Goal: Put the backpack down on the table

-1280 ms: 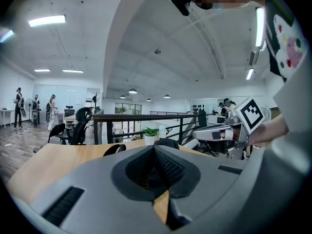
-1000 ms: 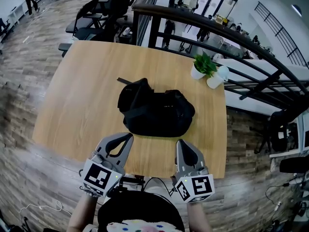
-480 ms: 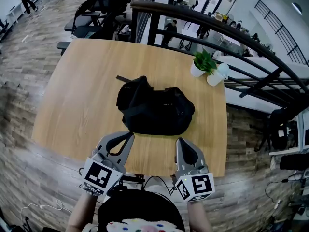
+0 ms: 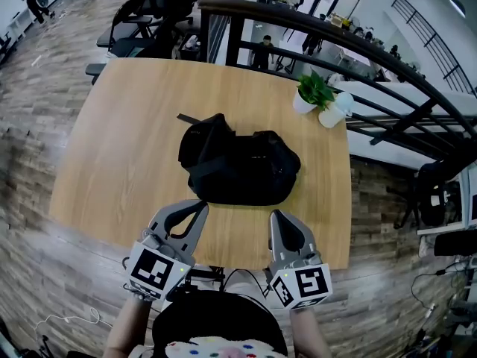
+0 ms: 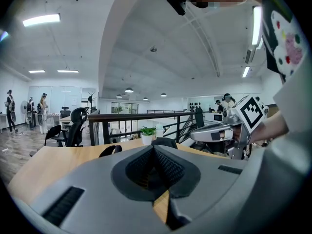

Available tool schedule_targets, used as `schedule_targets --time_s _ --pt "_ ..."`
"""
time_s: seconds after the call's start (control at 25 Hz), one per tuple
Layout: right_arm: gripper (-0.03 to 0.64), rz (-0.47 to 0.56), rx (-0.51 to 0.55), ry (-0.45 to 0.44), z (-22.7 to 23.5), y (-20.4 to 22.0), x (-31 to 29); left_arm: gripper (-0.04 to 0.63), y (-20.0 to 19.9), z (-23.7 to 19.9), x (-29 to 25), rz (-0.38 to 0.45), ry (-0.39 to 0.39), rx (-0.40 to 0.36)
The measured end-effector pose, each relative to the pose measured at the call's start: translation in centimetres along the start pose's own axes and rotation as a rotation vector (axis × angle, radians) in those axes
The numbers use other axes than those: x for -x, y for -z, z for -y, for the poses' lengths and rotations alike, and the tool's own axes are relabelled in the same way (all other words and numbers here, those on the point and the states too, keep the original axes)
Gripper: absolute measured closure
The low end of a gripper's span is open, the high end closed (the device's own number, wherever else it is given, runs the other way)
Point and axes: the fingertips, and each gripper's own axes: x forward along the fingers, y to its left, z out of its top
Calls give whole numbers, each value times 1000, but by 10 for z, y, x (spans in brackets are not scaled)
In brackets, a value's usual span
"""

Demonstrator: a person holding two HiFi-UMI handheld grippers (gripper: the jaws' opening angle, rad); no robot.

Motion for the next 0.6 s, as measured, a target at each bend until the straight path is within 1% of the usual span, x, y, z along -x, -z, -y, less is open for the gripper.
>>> schedule_targets --time_s 0.16,0.6 --pt "607 -3 -7 -3 0 3 0 589 2 2 0 -5 1 -11" --pt "607 -30 -19 1 2 13 2 589 4 6 -2 -12 6 -9"
